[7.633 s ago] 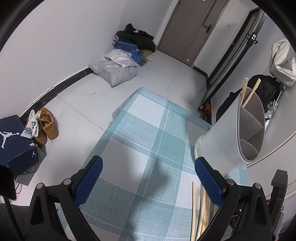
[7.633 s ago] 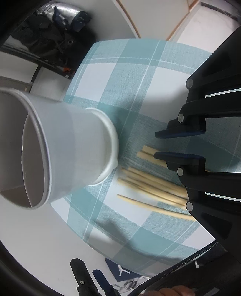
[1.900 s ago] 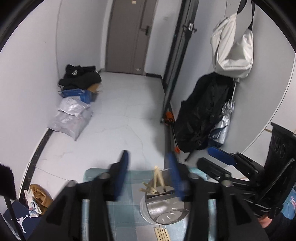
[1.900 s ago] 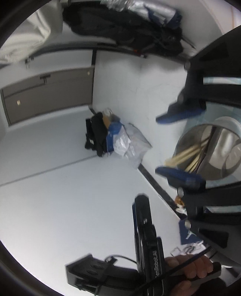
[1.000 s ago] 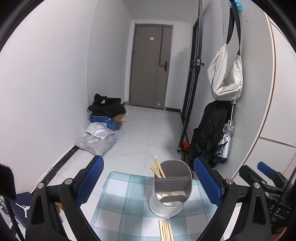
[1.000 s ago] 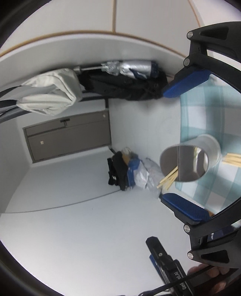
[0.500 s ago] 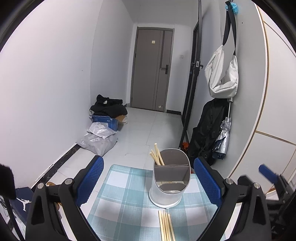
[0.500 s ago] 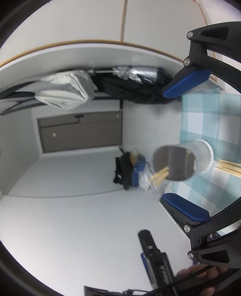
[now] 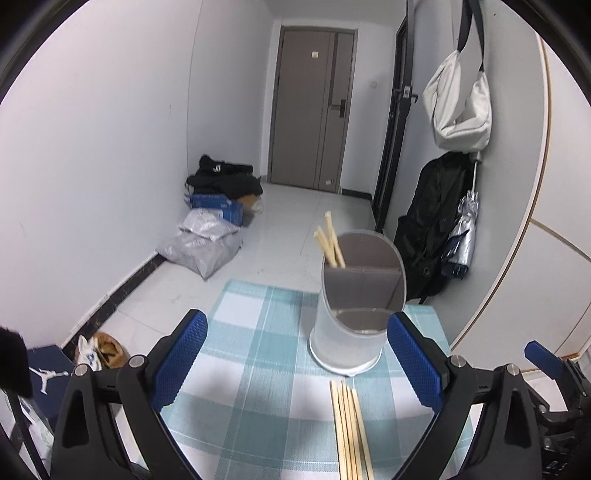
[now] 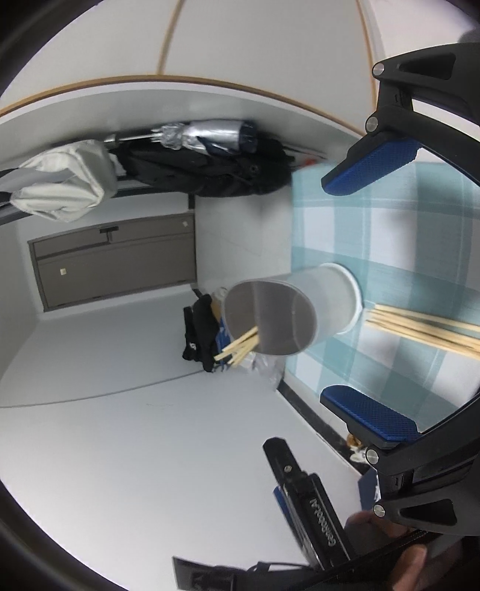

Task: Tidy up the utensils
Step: 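Lower the right gripper onto the remaining wooden chopsticks beside the holder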

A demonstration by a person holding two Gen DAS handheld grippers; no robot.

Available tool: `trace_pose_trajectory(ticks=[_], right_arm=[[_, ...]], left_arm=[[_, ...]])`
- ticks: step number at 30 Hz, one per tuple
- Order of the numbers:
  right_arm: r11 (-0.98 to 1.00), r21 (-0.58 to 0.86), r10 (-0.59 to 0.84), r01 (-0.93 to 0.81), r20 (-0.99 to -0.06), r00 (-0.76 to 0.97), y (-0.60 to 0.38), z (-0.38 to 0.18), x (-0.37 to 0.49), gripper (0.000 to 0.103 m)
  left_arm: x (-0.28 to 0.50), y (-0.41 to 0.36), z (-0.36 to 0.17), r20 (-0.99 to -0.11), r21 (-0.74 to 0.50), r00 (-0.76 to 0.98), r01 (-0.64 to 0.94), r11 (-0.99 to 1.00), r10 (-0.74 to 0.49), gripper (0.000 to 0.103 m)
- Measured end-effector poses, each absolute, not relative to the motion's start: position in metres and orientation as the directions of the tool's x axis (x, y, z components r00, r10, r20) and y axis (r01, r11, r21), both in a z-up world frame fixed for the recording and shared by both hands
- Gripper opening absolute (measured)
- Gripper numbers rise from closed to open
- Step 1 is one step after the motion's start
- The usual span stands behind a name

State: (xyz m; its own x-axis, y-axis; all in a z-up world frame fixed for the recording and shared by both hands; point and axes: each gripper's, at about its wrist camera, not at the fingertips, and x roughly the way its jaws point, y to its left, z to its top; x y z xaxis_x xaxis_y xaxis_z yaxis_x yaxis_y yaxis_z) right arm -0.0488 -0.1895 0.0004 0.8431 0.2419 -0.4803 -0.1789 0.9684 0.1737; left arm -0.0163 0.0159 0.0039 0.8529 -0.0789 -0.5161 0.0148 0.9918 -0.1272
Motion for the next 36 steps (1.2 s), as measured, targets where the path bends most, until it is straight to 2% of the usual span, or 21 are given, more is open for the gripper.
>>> trace_pose_trajectory(ticks=[3,8,14,20,25,27,36], right_arm=[[0.964,0.185,0.258,-0.189,-0.506,0.823,-0.188,-0.013,-0.045,0.103],[0.974,0.083,0.220,-0.212,-0.573,0.789,-0.171,-0.037,-0.033,0.103],[0.974,0.081,0.209,-0.209,-0.670,0.712,-0.166,-0.072,-0.010,0.103],[0.973,0.091,0.207,-0.213,-0.756,0.621,-0.160,-0.104,0.018,0.102],[0.972,0.085,0.198,-0.220,-0.801,0.564,-0.150,-0.120,0.038,0.091],[0.972,0.079,0.192,-0.223,-0.818,0.543,-0.147,-0.127,0.046,0.081],[0.970,0.050,0.157,-0.237,-0.876,0.457,-0.130,-0.146,0.065,0.078]], left_arm=[[-0.008,0.015,-0.014,-0.555,-0.126,0.827,0.019,0.992,-0.086,0.096],[0.001,0.018,-0.038,-0.599,-0.116,0.797,0.006,0.993,-0.075,0.096],[0.019,0.038,-0.065,-0.687,-0.174,0.718,-0.015,0.985,-0.111,0.096],[0.034,0.053,-0.074,-0.722,-0.193,0.684,-0.057,0.980,-0.103,0.096],[0.043,0.056,-0.077,-0.726,-0.180,0.683,-0.073,0.981,-0.082,0.096],[0.047,0.057,-0.078,-0.729,-0.187,0.679,-0.070,0.980,-0.091,0.096],[0.054,0.067,-0.079,-0.740,-0.237,0.664,-0.106,0.966,-0.109,0.096]])
